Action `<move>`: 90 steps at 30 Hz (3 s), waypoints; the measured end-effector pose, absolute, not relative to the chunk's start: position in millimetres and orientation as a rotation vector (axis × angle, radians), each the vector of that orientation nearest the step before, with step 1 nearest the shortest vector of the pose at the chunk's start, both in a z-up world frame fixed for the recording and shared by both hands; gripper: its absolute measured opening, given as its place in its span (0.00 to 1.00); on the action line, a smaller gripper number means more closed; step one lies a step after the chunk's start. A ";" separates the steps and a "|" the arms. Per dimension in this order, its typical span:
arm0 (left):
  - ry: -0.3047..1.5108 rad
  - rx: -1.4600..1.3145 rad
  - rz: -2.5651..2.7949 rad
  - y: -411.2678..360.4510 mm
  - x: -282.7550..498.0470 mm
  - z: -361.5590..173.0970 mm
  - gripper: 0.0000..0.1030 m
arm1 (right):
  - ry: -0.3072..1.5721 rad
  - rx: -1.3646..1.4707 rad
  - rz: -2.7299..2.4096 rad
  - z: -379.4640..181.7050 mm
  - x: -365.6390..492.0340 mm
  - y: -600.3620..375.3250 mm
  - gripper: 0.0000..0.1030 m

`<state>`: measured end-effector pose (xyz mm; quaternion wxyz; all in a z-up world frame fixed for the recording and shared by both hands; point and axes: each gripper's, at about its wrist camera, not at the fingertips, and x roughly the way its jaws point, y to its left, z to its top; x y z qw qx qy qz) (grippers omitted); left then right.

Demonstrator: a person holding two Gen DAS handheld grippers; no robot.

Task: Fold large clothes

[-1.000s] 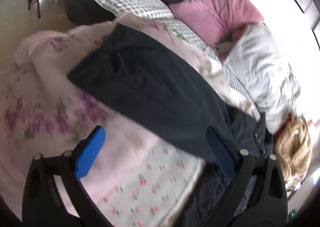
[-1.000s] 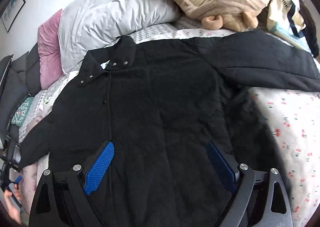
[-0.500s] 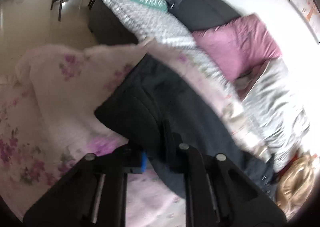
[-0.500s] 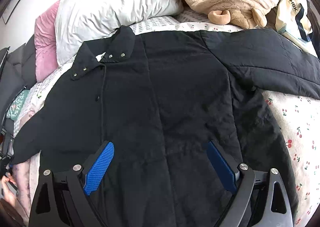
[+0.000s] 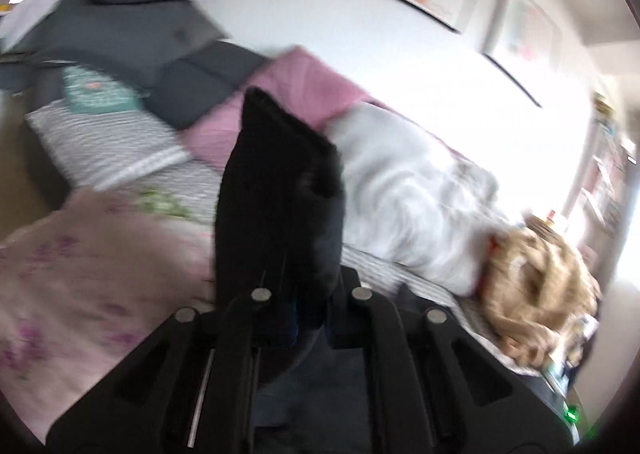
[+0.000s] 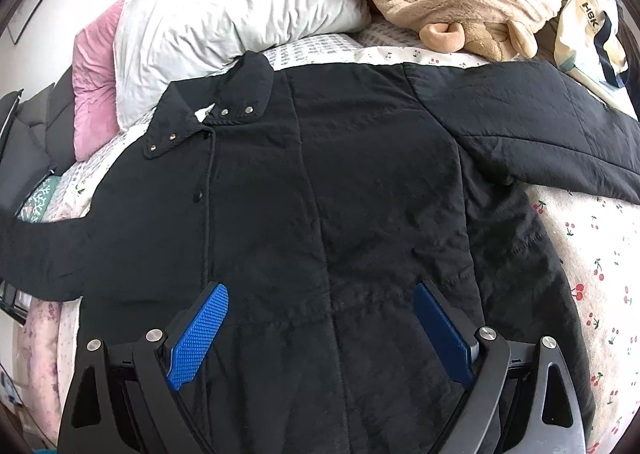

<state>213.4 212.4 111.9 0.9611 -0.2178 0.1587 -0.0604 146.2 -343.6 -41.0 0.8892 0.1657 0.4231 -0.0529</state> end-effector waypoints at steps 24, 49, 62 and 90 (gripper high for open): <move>0.919 0.091 -0.588 -59.7 190.6 -47.5 0.62 | 0.839 0.567 0.026 -54.3 167.4 -344.9 0.91; 0.997 -0.111 -0.157 51.8 243.7 -107.2 0.43 | 0.957 0.126 -0.087 -101.4 229.1 -255.4 0.13; 1.019 -0.108 -0.144 53.4 201.1 -40.0 1.00 | 0.813 0.342 -0.123 -29.3 158.7 -354.7 0.87; 1.101 -0.235 -0.291 47.3 185.9 -60.9 1.00 | 0.535 0.914 -0.708 -36.5 56.5 -677.1 0.12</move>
